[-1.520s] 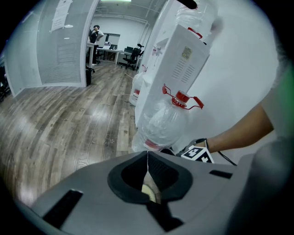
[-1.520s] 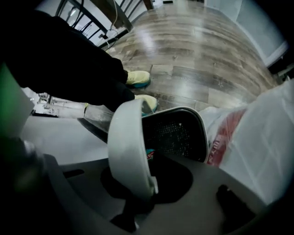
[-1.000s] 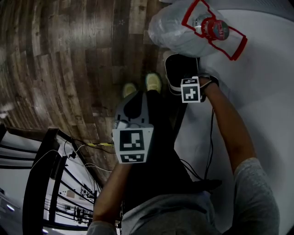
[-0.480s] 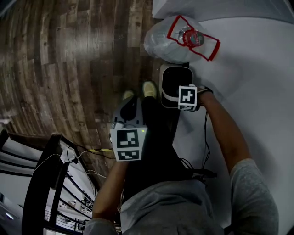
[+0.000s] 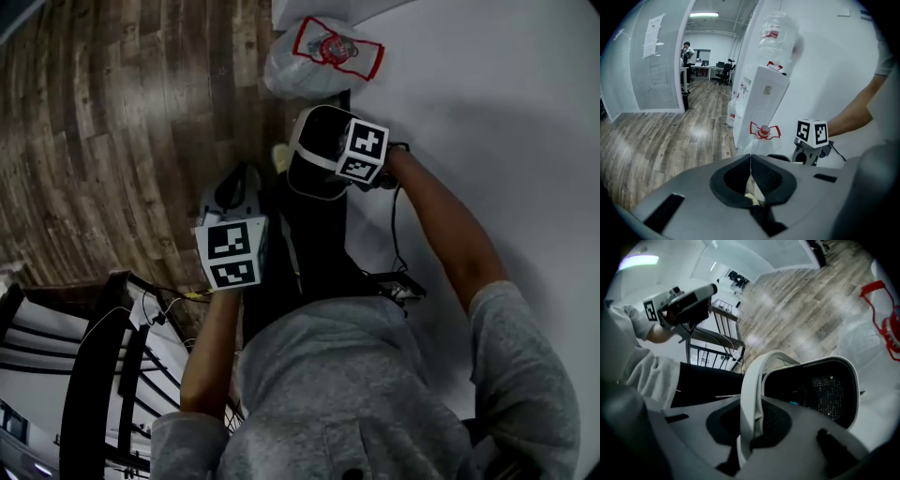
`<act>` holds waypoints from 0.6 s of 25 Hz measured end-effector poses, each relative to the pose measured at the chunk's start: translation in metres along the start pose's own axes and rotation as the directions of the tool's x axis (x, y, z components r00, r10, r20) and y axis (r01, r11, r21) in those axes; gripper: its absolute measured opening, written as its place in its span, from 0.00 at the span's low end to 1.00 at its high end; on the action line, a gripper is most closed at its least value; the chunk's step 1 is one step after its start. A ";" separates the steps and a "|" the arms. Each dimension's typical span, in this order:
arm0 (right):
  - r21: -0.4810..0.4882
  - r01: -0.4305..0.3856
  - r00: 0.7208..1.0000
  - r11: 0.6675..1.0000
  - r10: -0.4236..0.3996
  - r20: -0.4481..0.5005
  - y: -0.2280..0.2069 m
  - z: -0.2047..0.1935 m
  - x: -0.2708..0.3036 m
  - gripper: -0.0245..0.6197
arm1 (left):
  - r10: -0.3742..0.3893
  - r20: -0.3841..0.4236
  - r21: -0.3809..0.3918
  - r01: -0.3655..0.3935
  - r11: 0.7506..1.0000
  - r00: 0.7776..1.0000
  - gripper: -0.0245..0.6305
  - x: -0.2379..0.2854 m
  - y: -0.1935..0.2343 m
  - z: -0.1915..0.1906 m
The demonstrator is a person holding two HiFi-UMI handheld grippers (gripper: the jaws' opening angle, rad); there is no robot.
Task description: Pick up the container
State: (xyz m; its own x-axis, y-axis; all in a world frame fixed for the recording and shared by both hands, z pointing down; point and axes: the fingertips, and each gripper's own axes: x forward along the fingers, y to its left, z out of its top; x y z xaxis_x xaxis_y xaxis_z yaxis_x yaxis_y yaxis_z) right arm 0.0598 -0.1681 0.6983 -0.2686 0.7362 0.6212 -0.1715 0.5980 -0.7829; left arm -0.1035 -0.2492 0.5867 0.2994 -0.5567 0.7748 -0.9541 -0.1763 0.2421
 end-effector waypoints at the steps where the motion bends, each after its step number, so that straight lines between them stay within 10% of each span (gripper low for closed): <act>1: 0.021 -0.008 0.999 1.000 0.007 0.042 0.008 0.007 -0.008 0.08 | 0.000 0.006 0.010 0.000 1.000 1.000 0.06 -0.007 -0.002 0.005; 7: 0.151 -0.075 0.958 0.986 0.029 0.287 0.056 0.050 -0.054 0.08 | 0.008 0.043 0.026 -0.009 1.000 0.999 0.06 -0.055 -0.008 0.027; 15: 0.223 -0.164 0.816 0.961 0.006 0.578 0.117 0.103 -0.121 0.08 | 0.008 0.098 0.076 -0.015 0.997 0.995 0.06 -0.104 -0.009 0.062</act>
State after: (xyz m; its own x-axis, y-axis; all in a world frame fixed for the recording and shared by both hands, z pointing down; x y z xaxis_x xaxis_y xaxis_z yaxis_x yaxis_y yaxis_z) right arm -0.0256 -0.2201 0.5282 -0.7682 0.4208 0.4826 -0.3317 0.3831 -0.8621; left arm -0.1258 -0.2393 0.4675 0.2906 -0.6350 0.7157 -0.9557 -0.2285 0.1853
